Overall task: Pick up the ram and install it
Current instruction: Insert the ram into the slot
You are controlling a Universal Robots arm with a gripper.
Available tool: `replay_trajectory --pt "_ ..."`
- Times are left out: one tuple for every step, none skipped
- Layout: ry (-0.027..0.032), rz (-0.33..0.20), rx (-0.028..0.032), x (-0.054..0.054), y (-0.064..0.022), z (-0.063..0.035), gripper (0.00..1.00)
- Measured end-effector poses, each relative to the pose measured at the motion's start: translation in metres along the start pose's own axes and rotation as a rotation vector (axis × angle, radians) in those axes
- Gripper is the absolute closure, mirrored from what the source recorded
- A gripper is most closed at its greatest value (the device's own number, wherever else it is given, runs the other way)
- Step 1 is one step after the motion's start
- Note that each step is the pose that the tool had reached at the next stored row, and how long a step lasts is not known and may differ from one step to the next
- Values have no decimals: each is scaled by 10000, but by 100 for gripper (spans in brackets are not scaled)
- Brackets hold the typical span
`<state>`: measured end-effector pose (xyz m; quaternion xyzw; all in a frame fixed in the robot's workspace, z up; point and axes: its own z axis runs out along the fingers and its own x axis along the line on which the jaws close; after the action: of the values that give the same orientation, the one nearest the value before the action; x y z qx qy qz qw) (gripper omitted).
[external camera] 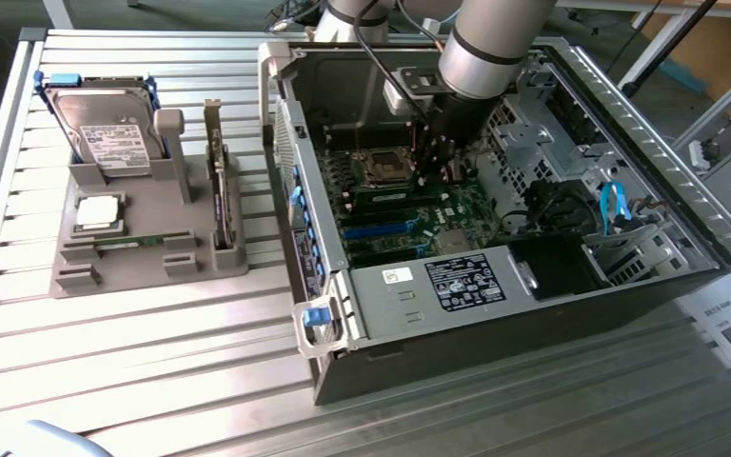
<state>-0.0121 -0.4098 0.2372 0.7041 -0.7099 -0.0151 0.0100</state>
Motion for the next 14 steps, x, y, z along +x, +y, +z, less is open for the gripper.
replay_trajectory --pt "1 0 0 0 0 2 88" --pt "1 0 0 0 0 4 88" --pt "1 0 0 0 0 6 88" --pt "0 0 0 0 0 8 88" --pt "0 0 0 0 0 11 88" --pt "-1 0 0 0 0 13 88" --pt "-1 0 1 0 -1 14 88" --pt "-2 0 1 0 -1 15 88" --pt "-1 0 1 0 -1 16 88" --pt "-1 0 1 0 -1 16 88" --pt "0 0 1 0 -1 16 88" --pt "-1 0 1 0 -1 16 88" --pt "0 0 0 0 -1 16 88" --pt "-1 0 1 0 -1 16 88"
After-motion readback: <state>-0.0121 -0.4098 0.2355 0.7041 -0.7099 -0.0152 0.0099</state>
